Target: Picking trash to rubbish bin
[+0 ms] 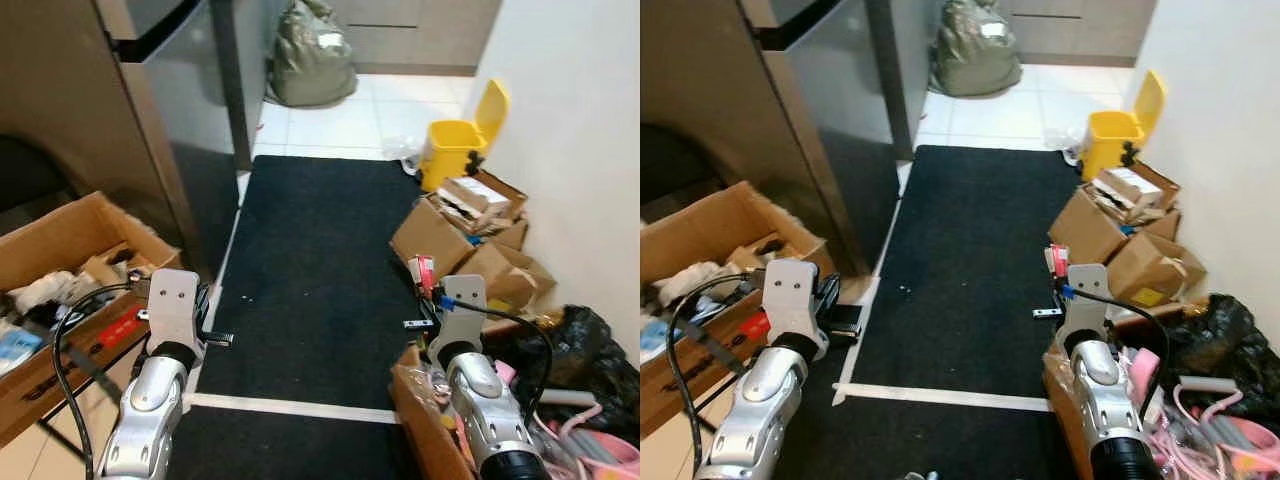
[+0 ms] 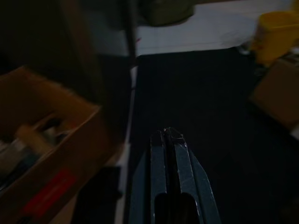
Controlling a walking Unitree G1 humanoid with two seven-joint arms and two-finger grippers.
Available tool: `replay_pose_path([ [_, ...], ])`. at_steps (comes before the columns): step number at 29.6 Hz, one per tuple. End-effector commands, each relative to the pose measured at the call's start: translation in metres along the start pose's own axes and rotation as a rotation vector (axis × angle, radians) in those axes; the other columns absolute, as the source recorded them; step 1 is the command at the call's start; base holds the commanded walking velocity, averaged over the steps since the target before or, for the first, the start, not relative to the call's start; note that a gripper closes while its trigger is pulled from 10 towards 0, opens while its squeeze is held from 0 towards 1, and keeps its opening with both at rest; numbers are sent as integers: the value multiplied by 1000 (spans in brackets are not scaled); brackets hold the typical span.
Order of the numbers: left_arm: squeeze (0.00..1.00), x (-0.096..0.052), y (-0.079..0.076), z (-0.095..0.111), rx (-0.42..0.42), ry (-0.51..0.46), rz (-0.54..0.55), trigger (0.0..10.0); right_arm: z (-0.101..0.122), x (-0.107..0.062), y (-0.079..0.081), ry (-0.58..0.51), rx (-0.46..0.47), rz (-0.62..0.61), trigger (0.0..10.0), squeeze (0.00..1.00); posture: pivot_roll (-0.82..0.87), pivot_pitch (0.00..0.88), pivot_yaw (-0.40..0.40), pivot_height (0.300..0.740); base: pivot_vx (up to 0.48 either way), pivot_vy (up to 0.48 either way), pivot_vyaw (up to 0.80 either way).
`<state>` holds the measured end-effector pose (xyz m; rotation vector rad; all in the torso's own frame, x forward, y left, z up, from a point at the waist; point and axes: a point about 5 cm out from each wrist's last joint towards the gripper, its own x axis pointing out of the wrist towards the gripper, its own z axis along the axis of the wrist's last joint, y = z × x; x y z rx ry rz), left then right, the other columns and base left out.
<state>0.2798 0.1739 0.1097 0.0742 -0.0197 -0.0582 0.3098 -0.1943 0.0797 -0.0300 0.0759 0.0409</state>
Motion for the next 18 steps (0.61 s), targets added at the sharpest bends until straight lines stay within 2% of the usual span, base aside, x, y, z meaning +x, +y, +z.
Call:
replay_pose_path([
  [1,0,-2,2,-2,7,16,1,10000,-2,0,0,10,8,-1,10000,0,56,118,-1,740,0,0,800],
  [13,0,0,-1,-3,6,26,-3,10000,-2,0,1,10,11,-1,10000,0,54,113,-1,740,0,0,800],
  [18,0,1,-2,-4,-24,40,-3,10000,-2,0,0,9,11,-3,10000,0,51,110,-3,740,0,0,800],
])
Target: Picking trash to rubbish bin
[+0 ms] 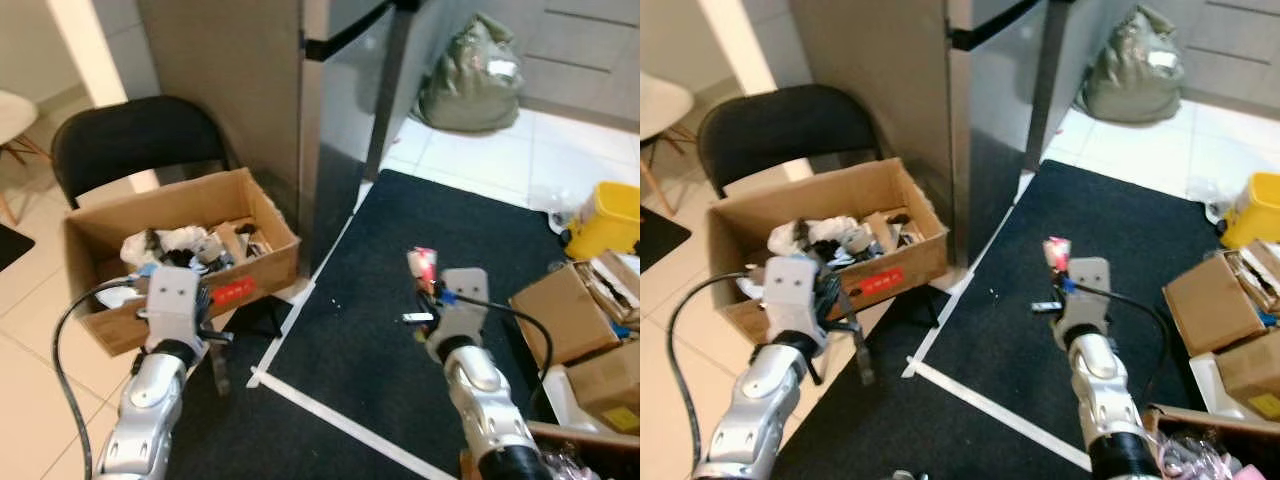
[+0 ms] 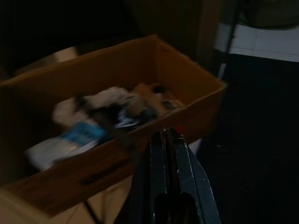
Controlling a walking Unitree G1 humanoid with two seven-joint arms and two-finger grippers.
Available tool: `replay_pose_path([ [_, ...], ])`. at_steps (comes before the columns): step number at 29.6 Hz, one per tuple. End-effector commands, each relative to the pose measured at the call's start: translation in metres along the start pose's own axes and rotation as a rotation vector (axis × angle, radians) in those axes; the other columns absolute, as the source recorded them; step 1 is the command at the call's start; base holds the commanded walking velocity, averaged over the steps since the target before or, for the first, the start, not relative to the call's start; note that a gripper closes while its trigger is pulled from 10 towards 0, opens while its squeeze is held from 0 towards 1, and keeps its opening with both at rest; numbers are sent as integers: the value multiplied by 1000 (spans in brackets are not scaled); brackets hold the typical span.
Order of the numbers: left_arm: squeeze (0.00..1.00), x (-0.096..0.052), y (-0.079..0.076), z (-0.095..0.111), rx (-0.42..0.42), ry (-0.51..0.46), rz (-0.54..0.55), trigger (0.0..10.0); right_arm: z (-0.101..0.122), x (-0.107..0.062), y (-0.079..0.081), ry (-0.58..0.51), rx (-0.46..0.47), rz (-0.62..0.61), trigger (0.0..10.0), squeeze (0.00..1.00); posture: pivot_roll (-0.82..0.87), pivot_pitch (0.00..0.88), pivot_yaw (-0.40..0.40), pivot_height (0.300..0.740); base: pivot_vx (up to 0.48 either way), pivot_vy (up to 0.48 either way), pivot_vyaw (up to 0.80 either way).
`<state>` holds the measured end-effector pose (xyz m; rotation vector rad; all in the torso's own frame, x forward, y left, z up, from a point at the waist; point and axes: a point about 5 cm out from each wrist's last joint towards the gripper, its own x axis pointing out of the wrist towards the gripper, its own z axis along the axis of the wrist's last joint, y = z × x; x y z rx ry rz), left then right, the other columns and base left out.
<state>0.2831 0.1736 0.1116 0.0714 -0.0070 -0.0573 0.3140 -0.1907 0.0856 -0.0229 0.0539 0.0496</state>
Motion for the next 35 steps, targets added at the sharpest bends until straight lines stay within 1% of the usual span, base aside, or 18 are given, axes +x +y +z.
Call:
replay_pose_path([
  [1,0,-3,-2,-5,-16,25,-3,10000,-8,-4,-3,31,4,-12,10000,0,51,110,-3,740,0,0,800],
  [13,0,-1,-3,-3,-15,12,-1,10000,-6,-3,-5,23,2,-19,10000,0,51,110,-7,740,0,0,800],
  [14,0,-1,-3,-2,-16,9,-1,10000,-5,-2,-5,12,22,-28,10000,0,50,113,-7,740,0,0,456],
  [15,0,-1,-3,-2,-18,8,-2,10000,-4,-2,-6,6,34,-43,10000,0,50,113,-7,740,0,0,0],
  [23,0,0,-7,3,-31,-27,-25,10000,-3,-2,-7,-2,34,-43,10000,0,48,113,-11,740,0,0,0],
  [35,0,1,-9,5,-23,-38,-41,10000,-3,-1,-4,-1,35,-34,10000,0,48,112,-12,740,291,0,0],
])
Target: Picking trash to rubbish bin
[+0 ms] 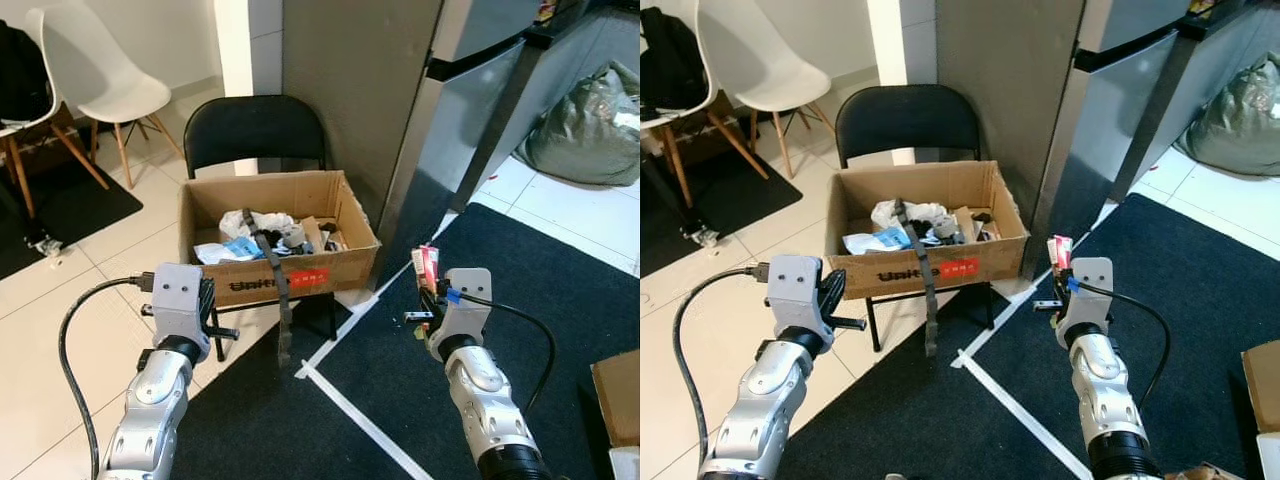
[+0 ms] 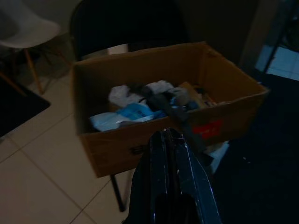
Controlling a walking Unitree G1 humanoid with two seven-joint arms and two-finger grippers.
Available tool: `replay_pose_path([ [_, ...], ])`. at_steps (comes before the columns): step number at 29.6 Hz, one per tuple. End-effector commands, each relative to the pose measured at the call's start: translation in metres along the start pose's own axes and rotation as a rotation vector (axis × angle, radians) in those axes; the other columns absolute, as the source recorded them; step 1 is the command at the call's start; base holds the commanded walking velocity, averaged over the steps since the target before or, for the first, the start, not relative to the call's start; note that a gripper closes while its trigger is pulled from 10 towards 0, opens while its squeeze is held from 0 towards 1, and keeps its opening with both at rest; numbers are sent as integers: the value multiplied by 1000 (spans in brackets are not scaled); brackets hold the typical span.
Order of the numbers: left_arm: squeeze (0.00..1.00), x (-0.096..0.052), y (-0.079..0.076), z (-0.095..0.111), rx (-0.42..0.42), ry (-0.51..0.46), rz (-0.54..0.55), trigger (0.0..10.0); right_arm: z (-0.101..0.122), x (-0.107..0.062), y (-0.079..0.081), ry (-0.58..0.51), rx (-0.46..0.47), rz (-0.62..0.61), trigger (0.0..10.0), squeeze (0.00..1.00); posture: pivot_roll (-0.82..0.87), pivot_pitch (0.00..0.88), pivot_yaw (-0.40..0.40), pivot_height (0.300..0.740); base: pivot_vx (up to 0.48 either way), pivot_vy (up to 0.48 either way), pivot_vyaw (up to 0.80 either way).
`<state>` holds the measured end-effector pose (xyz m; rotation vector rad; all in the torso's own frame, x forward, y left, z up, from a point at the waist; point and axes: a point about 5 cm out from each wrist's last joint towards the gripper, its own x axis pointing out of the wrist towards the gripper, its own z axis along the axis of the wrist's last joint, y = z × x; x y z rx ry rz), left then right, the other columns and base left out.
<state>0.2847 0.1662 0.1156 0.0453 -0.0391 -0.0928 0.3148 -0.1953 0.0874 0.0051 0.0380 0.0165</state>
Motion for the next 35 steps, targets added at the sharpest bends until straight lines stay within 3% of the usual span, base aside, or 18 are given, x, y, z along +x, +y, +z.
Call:
replay_pose_path([
  [1,0,-1,-2,0,2,-4,-7,10000,-5,-2,0,16,6,-1,10000,0,48,112,-12,740,334,0,0],
  [35,0,2,0,5,9,-22,-8,10000,-5,-2,5,6,31,16,10000,0,59,132,2,740,342,0,0],
])
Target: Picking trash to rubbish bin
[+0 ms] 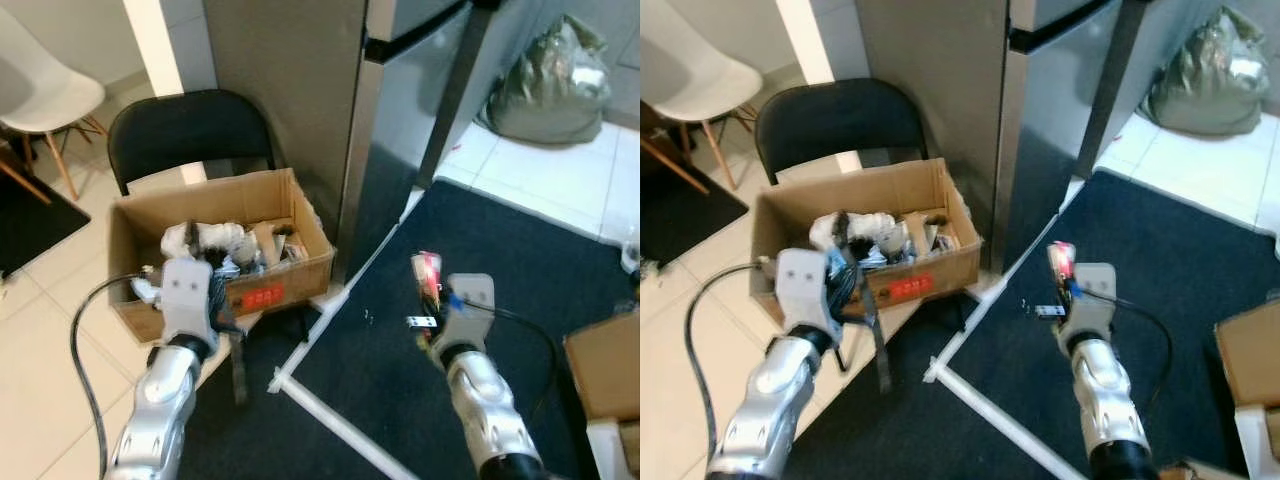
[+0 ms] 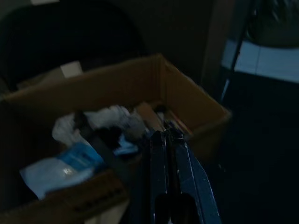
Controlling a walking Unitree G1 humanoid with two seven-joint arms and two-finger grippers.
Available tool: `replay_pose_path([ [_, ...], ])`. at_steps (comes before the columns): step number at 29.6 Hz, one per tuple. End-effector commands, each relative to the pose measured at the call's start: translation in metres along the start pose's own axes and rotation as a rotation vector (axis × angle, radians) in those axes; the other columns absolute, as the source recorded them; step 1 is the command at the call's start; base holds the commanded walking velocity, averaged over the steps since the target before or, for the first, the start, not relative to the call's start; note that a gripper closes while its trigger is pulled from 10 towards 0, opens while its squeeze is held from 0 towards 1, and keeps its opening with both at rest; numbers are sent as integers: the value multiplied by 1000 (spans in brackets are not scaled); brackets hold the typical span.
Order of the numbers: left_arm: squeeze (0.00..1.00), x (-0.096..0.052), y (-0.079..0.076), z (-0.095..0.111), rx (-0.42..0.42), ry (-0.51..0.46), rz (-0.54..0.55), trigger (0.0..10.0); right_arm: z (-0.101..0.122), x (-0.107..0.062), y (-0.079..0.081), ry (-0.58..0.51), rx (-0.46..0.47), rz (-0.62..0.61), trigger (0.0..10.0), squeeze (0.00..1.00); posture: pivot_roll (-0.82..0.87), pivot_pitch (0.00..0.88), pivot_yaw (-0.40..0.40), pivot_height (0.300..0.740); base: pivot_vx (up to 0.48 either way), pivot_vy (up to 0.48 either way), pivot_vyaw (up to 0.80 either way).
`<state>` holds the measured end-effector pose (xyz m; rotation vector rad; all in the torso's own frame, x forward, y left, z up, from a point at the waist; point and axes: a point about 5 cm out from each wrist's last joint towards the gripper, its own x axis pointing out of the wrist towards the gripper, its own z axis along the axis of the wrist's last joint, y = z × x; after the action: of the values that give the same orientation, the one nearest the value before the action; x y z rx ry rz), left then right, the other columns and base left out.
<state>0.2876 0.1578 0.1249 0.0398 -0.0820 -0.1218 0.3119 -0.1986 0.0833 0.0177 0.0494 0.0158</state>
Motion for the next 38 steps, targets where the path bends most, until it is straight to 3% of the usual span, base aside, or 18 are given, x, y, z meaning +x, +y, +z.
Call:
replay_pose_path([
  [1,0,-2,8,-4,13,22,20,10000,0,1,8,-6,19,15,10000,0,60,131,5,740,341,0,0],
  [17,0,0,9,-3,19,21,21,10000,1,1,14,-15,23,65,10000,0,63,133,9,740,338,0,0],
  [33,0,-2,11,-2,22,22,31,10000,1,1,18,-18,14,104,10000,0,68,140,5,740,330,0,800],
  [38,0,-2,12,-2,22,21,35,10000,1,0,18,-25,61,105,10000,0,69,143,4,740,326,0,0],
])
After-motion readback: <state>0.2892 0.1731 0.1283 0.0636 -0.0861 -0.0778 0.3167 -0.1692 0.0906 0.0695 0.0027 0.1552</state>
